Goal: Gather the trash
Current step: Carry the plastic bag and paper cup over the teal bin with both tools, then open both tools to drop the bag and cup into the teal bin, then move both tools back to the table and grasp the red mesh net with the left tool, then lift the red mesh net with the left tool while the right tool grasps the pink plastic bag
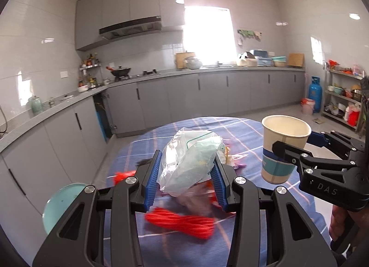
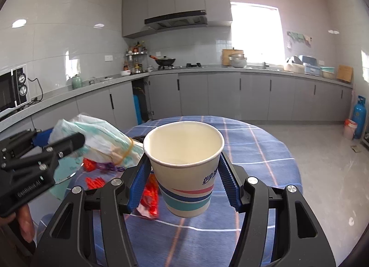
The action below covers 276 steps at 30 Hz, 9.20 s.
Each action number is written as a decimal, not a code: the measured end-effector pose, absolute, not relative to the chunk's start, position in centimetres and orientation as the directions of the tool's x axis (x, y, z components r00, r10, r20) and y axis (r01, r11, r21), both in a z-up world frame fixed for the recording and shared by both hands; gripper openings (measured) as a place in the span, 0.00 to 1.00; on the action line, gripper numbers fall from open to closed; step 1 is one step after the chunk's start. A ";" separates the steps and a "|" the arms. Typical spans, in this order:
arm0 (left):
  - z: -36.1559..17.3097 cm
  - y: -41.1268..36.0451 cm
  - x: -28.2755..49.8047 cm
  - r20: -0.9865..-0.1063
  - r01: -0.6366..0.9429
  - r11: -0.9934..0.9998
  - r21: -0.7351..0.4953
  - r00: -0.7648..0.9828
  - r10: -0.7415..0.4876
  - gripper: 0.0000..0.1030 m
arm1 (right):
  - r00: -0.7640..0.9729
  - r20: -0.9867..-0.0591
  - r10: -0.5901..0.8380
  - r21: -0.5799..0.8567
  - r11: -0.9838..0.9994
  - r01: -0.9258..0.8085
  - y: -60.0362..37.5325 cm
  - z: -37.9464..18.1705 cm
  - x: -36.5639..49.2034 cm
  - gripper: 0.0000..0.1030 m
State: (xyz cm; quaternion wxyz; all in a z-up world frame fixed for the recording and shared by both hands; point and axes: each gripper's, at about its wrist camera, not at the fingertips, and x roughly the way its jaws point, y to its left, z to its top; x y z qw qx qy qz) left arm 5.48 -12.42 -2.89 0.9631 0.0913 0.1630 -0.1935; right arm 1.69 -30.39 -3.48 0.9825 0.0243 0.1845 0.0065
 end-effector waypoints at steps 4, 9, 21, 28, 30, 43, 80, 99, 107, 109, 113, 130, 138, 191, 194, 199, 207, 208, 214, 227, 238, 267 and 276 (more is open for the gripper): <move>-2.5 -10.6 5.6 -0.338 0.362 0.925 0.116 0.890 -0.306 0.40 | 0.931 -0.360 0.050 0.046 0.998 -0.036 -29.0 -3.3 2.3 0.57; -2.6 -8.8 5.4 -0.323 0.313 0.941 0.130 0.911 -0.258 0.40 | 0.931 -0.354 0.085 0.040 0.996 -0.076 -27.4 -2.9 3.1 0.57; -2.2 -4.6 5.6 -0.311 0.232 0.966 0.115 0.932 -0.187 0.40 | 0.922 -0.352 0.160 0.046 0.987 -0.154 -23.3 -2.5 5.2 0.57; -2.1 -2.5 5.6 -0.301 0.190 0.975 0.115 0.942 -0.148 0.40 | 0.917 -0.350 0.191 0.042 0.981 -0.188 -21.3 -2.4 5.7 0.57; -2.2 -2.0 5.8 -0.303 0.177 0.978 0.112 0.943 -0.136 0.40 | 0.915 -0.351 0.199 0.043 0.980 -0.196 -20.8 -2.4 5.9 0.57; -2.5 1.6 6.7 -0.296 0.084 0.990 0.113 0.954 -0.047 0.40 | 0.901 -0.362 0.239 0.033 0.969 -0.244 -17.9 -2.5 7.2 0.57; -4.9 10.1 9.7 -0.335 -0.127 0.983 0.132 0.928 0.165 0.41 | 0.848 -0.403 0.343 0.020 0.930 -0.366 -9.2 -4.1 12.7 0.58; -6.4 12.6 11.4 -0.340 -0.208 0.966 0.154 0.906 0.250 0.41 | 0.800 -0.446 0.401 0.023 0.899 -0.438 -4.2 -6.0 15.7 0.58; -6.7 12.6 11.7 -0.342 -0.207 0.966 0.155 0.906 0.249 0.42 | 0.794 -0.446 0.412 0.016 0.891 -0.453 -3.3 -5.9 16.3 0.58; -6.6 12.6 11.8 -0.343 -0.207 0.966 0.153 0.906 0.248 0.42 | 0.793 -0.447 0.414 0.016 0.890 -0.456 -3.0 -5.9 16.5 0.58; -6.7 12.6 12.1 -0.349 -0.205 0.967 0.150 0.904 0.246 0.42 | 0.791 -0.450 0.415 0.015 0.889 -0.458 -2.6 -6.0 16.8 0.58; -7.4 13.1 13.1 -0.370 -0.215 0.966 0.147 0.894 0.255 0.71 | 0.775 -0.468 0.425 0.026 0.883 -0.469 -2.0 -7.4 18.2 0.71; -8.1 13.4 13.3 -0.390 -0.216 0.965 0.149 0.884 0.258 0.72 | 0.785 -0.472 0.402 0.042 0.899 -0.435 -3.5 -8.0 18.3 0.71; -11.1 -13.3 9.8 -0.501 0.262 0.949 0.173 0.853 -0.144 0.93 | 0.853 -0.517 -0.073 -0.074 0.996 0.041 -32.2 -12.1 4.1 0.71; -11.6 -14.4 9.6 -0.515 0.271 0.943 0.190 0.846 -0.139 0.93 | 0.854 -0.516 -0.065 -0.056 0.998 0.042 -32.5 -12.4 3.8 0.71; -12.4 -15.0 9.5 -0.539 0.277 0.938 0.209 0.833 -0.126 0.94 | 0.864 -0.500 -0.053 -0.047 0.998 0.034 -32.3 -12.4 3.5 0.71; -13.8 -14.5 10.0 -0.610 0.310 0.936 0.165 0.778 -0.150 0.93 | 0.852 -0.521 -0.051 -0.046 0.998 0.032 -32.2 -13.3 3.9 0.71; -13.8 -14.4 10.0 -0.614 0.316 0.936 0.156 0.773 -0.159 0.92 | 0.852 -0.521 -0.051 -0.048 0.998 0.031 -32.1 -13.3 3.9 0.71; -14.2 -14.2 10.0 -0.653 0.397 0.914 0.080 0.714 -0.253 0.56 | 0.854 -0.518 -0.040 -0.047 0.999 0.018 -31.7 -13.3 3.7 0.71; -11.9 -11.8 7.6 -0.602 0.410 0.904 0.121 0.755 -0.261 0.21 | 0.877 -0.480 -0.003 -0.023 1.000 -0.009 -31.0 -11.5 4.0 0.71; -8.7 -9.3 8.2 -0.482 0.302 0.933 0.194 0.858 -0.178 0.20 | 0.892 -0.452 -0.022 -0.011 1.000 0.019 -31.1 -9.8 6.7 0.70; -6.3 -5.7 10.9 -0.428 0.227 0.959 0.169 0.893 -0.136 0.20 | 0.872 -0.487 0.043 0.041 0.999 -0.027 -31.3 -7.8 13.1 0.07; -5.9 -5.0 10.9 -0.420 0.221 0.962 0.163 0.897 -0.135 0.20 | 0.908 -0.417 0.035 0.040 0.999 -0.021 -31.4 -5.6 11.7 0.05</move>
